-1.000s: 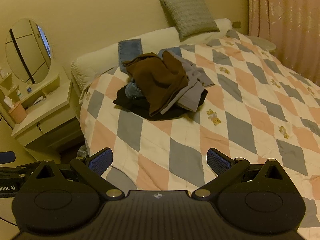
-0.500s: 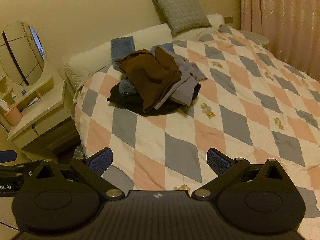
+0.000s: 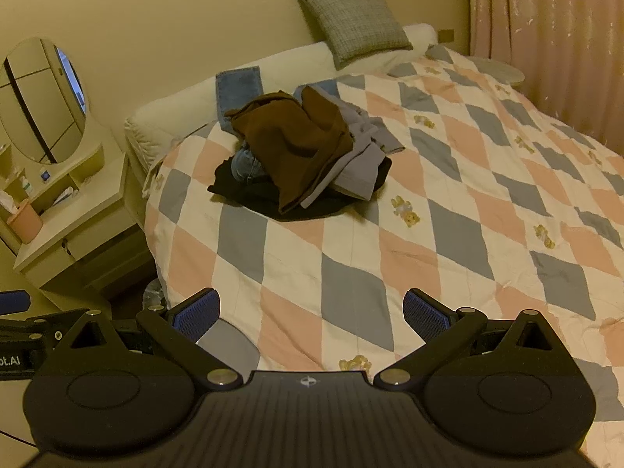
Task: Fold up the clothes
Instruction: 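Move both grippers toward the clothes pile on the bed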
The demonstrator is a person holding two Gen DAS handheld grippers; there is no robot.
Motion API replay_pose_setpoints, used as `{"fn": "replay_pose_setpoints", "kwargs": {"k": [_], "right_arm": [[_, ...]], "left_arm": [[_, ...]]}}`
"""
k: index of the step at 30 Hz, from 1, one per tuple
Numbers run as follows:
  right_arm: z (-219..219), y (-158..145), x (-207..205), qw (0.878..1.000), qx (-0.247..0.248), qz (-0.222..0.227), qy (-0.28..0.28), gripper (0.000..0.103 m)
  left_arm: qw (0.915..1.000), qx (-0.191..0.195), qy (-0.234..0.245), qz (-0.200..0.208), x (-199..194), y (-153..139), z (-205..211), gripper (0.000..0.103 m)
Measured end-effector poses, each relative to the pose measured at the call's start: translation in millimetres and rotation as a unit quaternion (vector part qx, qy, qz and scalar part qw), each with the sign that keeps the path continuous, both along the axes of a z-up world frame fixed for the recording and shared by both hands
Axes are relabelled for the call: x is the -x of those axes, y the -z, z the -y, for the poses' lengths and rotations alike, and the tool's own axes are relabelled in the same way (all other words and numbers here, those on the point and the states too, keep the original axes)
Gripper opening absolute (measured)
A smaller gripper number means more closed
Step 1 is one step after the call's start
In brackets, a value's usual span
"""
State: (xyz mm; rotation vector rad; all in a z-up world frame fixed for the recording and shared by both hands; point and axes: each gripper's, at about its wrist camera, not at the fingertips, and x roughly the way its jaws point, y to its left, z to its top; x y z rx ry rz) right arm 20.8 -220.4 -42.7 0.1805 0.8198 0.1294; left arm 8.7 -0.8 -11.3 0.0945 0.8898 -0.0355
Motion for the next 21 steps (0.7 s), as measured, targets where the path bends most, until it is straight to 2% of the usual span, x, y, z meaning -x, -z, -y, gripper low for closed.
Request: {"fn": "replay_pose_setpoints", "kwargs": {"k": [9,14,21], "right_arm": [[5,7,-9,1.000,-0.007,-0.013,0.020,0.103],[0,11,-26,0.999,-0.011,-0.021,0.030,0.103],[-2,24,-59,0.998,-0.037,-0.024,0.051,0.103]], "left_arm": [[0.9999,-0.003,0.008,-0.005,-12,2,-2,0.102],[1.0000,-0.006,0.007,0.004,-33,10,-13,0.102],[0.9987,0.015,0.026,-0.042,-92,36,-29,0.102]]}}
